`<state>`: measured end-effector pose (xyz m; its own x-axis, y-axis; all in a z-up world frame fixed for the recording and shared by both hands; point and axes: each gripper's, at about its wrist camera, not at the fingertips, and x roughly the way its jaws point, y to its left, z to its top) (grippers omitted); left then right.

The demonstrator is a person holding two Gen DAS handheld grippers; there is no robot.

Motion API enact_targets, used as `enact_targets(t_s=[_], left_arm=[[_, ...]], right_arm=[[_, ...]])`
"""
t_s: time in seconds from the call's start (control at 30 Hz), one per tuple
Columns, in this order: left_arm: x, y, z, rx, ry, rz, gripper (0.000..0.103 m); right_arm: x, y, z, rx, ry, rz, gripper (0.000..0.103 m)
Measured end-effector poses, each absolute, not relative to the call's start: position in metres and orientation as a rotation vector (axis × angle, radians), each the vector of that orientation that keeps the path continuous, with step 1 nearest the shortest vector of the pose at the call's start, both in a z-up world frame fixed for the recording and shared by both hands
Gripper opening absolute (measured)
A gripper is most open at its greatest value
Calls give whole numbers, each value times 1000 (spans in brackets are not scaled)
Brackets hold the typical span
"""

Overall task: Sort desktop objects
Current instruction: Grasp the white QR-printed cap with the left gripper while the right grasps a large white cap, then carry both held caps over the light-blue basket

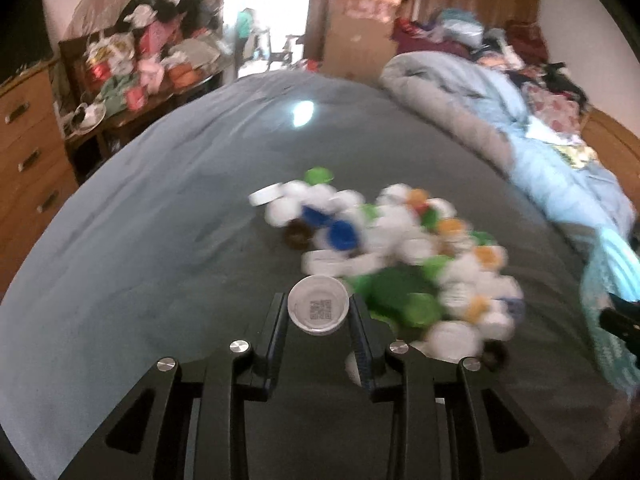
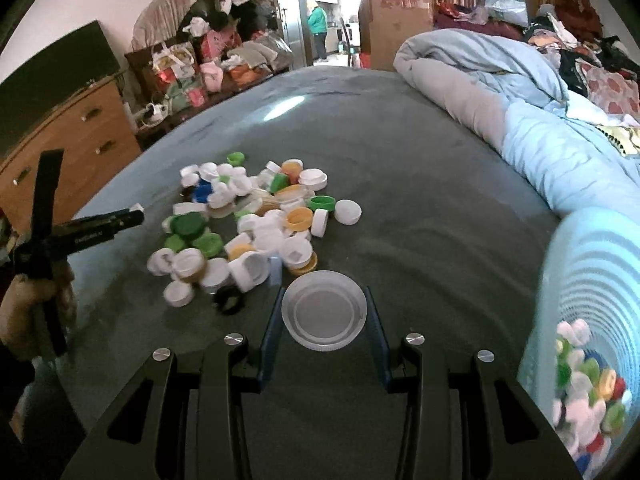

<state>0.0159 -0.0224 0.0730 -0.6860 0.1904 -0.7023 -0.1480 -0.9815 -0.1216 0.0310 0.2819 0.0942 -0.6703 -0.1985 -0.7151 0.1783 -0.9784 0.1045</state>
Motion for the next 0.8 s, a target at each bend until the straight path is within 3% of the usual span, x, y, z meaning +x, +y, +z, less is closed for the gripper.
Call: enact_targets(t_s=[0.37,0.8], left_arm=[[82,70,152,-929,-7,2615,33],[104,174,162,-971,115,2514,33]], right_arm=[[82,305,136,1070,-64,-2798,35],[112,354,160,1068,-97,-2937,35]])
